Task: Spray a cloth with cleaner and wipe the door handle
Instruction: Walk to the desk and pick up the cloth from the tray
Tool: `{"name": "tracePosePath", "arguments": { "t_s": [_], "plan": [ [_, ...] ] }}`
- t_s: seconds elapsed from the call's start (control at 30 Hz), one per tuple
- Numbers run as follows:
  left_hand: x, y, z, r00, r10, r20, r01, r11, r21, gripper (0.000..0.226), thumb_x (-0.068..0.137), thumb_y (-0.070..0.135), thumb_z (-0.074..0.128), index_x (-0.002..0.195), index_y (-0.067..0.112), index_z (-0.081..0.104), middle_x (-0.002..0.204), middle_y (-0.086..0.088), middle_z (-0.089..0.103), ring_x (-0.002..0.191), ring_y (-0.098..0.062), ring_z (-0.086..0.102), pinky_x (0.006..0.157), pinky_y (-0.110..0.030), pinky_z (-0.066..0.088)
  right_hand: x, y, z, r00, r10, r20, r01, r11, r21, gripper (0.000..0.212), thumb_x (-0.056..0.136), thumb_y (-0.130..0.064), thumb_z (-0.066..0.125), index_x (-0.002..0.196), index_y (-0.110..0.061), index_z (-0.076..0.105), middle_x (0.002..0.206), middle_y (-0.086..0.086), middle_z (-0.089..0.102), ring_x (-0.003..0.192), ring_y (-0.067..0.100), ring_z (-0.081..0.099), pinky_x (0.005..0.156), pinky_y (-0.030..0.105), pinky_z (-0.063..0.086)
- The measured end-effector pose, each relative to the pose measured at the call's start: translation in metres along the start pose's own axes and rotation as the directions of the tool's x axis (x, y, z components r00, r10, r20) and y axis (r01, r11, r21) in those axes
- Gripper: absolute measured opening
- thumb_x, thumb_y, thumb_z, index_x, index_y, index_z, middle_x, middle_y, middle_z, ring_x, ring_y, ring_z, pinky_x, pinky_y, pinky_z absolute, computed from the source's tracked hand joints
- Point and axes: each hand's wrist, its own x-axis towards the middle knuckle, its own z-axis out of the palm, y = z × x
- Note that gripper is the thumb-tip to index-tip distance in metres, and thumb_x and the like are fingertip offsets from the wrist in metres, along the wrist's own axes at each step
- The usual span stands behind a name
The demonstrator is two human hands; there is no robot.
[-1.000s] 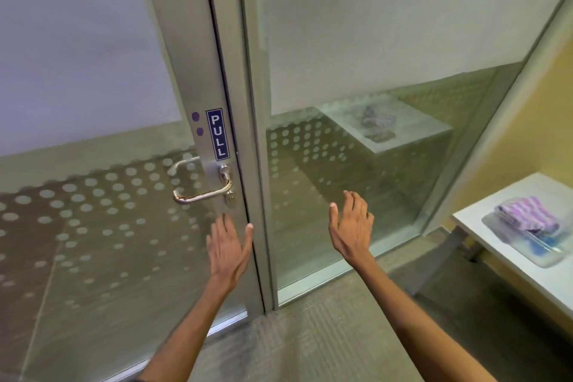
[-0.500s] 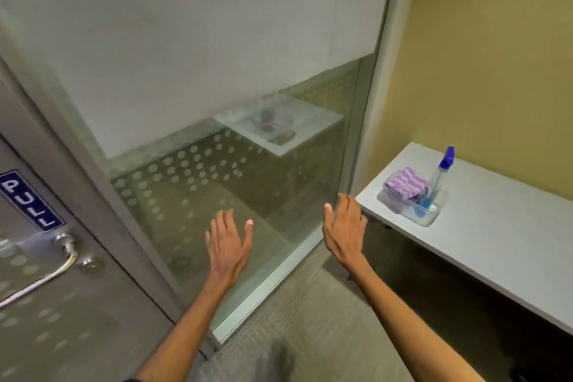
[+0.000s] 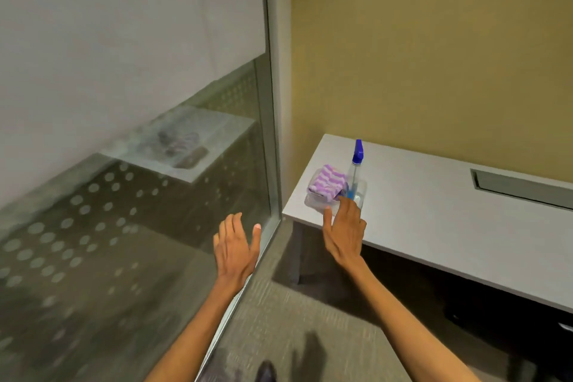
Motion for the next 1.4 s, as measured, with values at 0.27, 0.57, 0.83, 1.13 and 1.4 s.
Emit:
{"name": "tracePosePath", "arguments": {
  "t_s": [0.27,0.57,0.83,1.13,1.4],
  "plan": [
    [0.103,0.031,0.077,0.981,0.134,0.14,-0.12,0.987,-0.106,0.046,0.1,0.042,0.046,0.132,0.009,0.054,0.134,-0.012,0.059,0.124,-0.028,0.053,0.101,-0.046,0.042,0.069,0.036,0.027,0.984,0.162,-0.07,-0.166,0.984,-0.069,0.048,0.098,-0.043,0.047,0.136,-0.014,0.045,0.14,0.011,0.05,0.123,0.028,0.054,0.103,0.041,0.042],
    [0.185,0.063,0.132,0.924,0.273,0.268,-0.23,0.956,-0.181,0.043,0.102,0.039,0.042,0.133,0.011,0.053,0.136,-0.01,0.058,0.124,-0.025,0.053,0.109,-0.042,0.041,0.116,0.057,0.06,0.947,0.3,-0.117,-0.307,0.95,-0.046,0.048,0.098,-0.045,0.046,0.135,-0.015,0.045,0.138,0.01,0.052,0.12,0.026,0.056,0.1,0.038,0.042],
    [0.222,0.086,0.181,0.856,0.321,0.404,-0.252,0.943,-0.217,0.047,0.103,0.042,0.041,0.139,0.013,0.047,0.144,-0.009,0.052,0.13,-0.024,0.051,0.111,-0.038,0.04,0.147,0.085,0.074,0.904,0.416,-0.101,-0.422,0.905,-0.046,0.048,0.098,-0.044,0.045,0.138,-0.017,0.043,0.141,0.009,0.05,0.126,0.026,0.053,0.105,0.042,0.04],
    [0.252,0.117,0.223,0.845,0.27,0.462,-0.165,0.953,-0.255,0.043,0.102,0.038,0.048,0.135,0.011,0.047,0.137,-0.009,0.056,0.123,-0.022,0.056,0.104,-0.032,0.044,0.171,0.114,0.09,0.883,0.469,-0.012,-0.469,0.883,-0.003,0.041,0.098,-0.04,0.05,0.132,-0.017,0.047,0.133,0.007,0.056,0.117,0.024,0.059,0.098,0.039,0.047],
    [0.263,0.121,0.246,0.834,0.208,0.511,-0.053,0.952,-0.301,0.039,0.101,0.034,0.053,0.132,0.01,0.049,0.131,-0.009,0.058,0.117,-0.021,0.058,0.089,-0.021,0.039,0.173,0.109,0.116,0.897,0.428,0.112,-0.434,0.9,0.036,0.019,0.099,-0.031,0.053,0.098,-0.015,0.063,0.101,0.003,0.071,0.088,0.013,0.068,0.082,0.028,0.059]
  ]
}}
